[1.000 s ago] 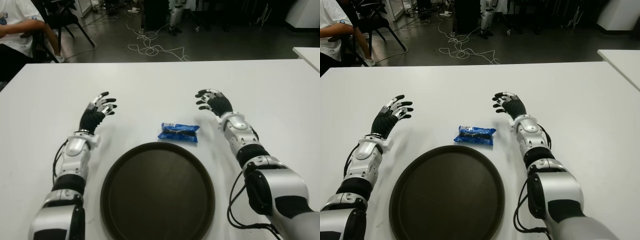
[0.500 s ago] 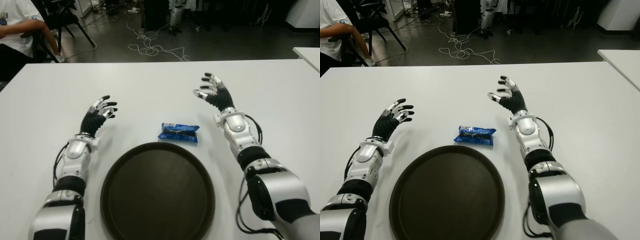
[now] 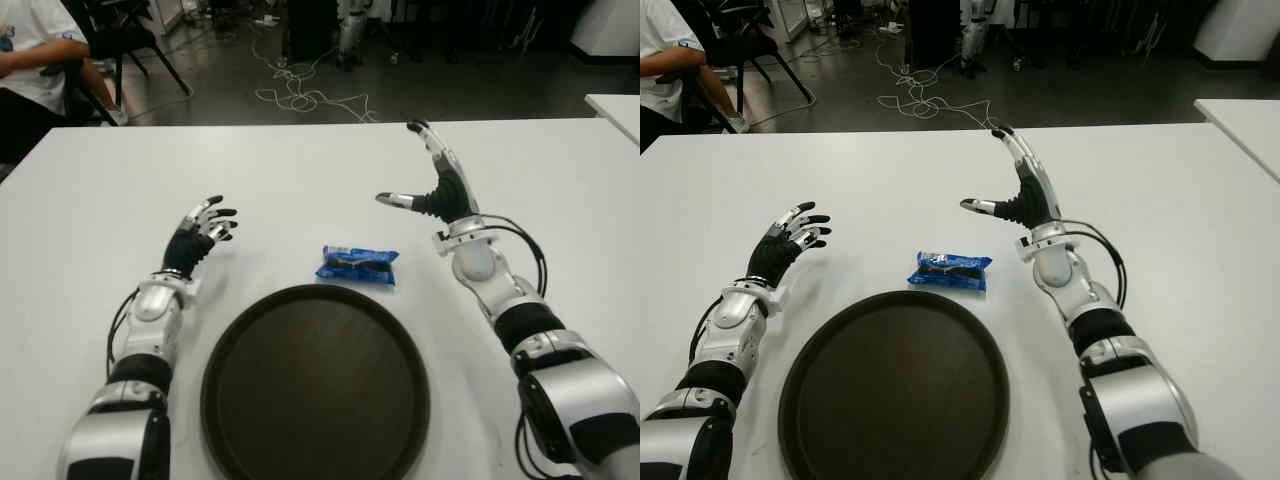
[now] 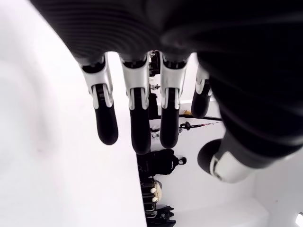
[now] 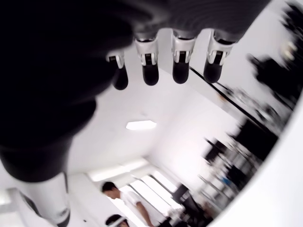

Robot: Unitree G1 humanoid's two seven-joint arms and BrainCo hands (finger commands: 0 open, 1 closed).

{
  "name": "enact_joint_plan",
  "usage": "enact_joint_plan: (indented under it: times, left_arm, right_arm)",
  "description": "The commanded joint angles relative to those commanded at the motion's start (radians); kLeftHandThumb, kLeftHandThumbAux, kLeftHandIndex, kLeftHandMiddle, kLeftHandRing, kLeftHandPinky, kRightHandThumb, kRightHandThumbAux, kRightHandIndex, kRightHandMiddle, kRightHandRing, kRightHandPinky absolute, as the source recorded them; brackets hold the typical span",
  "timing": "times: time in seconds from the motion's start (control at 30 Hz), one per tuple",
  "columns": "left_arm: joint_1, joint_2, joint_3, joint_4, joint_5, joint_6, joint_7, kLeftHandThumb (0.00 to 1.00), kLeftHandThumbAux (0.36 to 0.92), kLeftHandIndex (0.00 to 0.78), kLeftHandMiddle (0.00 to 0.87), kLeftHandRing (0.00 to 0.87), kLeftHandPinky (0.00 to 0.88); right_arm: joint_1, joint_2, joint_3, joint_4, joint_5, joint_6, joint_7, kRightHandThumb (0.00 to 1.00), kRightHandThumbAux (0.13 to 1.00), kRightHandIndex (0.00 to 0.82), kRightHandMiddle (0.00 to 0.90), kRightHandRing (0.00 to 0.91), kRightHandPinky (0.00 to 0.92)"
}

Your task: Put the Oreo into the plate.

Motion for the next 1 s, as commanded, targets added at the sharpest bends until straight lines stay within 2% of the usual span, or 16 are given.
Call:
enact_joint_plan:
  times: [0.13, 0.23, 0.4, 0.53, 0.67, 0.8, 1.0]
  left_arm:
    - [-0.002, 0.002, -0.004, 0.006, 0.006, -0.001, 0.007, 0.301, 0.675, 0.155, 0.285, 0.285, 0.295]
    - [-0.003, 0.003, -0.008, 0.011, 0.013, 0.0, 0.013, 0.297, 0.679, 0.158, 0.286, 0.287, 0.294]
    - [-0.006, 0.004, -0.017, 0.018, 0.026, 0.0, 0.023, 0.306, 0.696, 0.157, 0.278, 0.283, 0.29]
    - [-0.005, 0.004, -0.022, 0.016, 0.032, 0.002, 0.024, 0.314, 0.701, 0.156, 0.281, 0.286, 0.293]
    - [-0.003, 0.002, -0.024, 0.014, 0.035, -0.004, 0.027, 0.317, 0.695, 0.154, 0.282, 0.287, 0.297]
    - [-0.004, 0.002, -0.024, 0.017, 0.037, -0.009, 0.031, 0.321, 0.694, 0.159, 0.287, 0.289, 0.301]
    - [-0.004, 0.001, -0.022, 0.024, 0.031, -0.02, 0.02, 0.332, 0.689, 0.155, 0.282, 0.286, 0.293]
  right_arm:
    - [0.034, -0.023, 0.022, -0.085, -0.049, 0.026, -0.022, 0.0, 0.718, 0.025, 0.071, 0.079, 0.074]
    - [0.08, -0.037, 0.04, -0.194, -0.077, 0.069, 0.002, 0.0, 0.706, 0.019, 0.065, 0.069, 0.056]
    - [0.115, -0.059, 0.075, -0.293, -0.12, 0.154, 0.062, 0.0, 0.678, 0.009, 0.053, 0.056, 0.047]
    - [0.113, -0.078, 0.116, -0.32, -0.153, 0.227, 0.152, 0.0, 0.669, 0.011, 0.048, 0.057, 0.056]
    - [0.094, -0.081, 0.15, -0.286, -0.18, 0.263, 0.187, 0.0, 0.669, 0.015, 0.049, 0.07, 0.078]
    - [0.102, -0.099, 0.17, -0.327, -0.195, 0.305, 0.246, 0.0, 0.674, 0.02, 0.049, 0.075, 0.086]
    - [0.106, -0.106, 0.203, -0.352, -0.22, 0.352, 0.298, 0.0, 0.716, 0.037, 0.063, 0.088, 0.098]
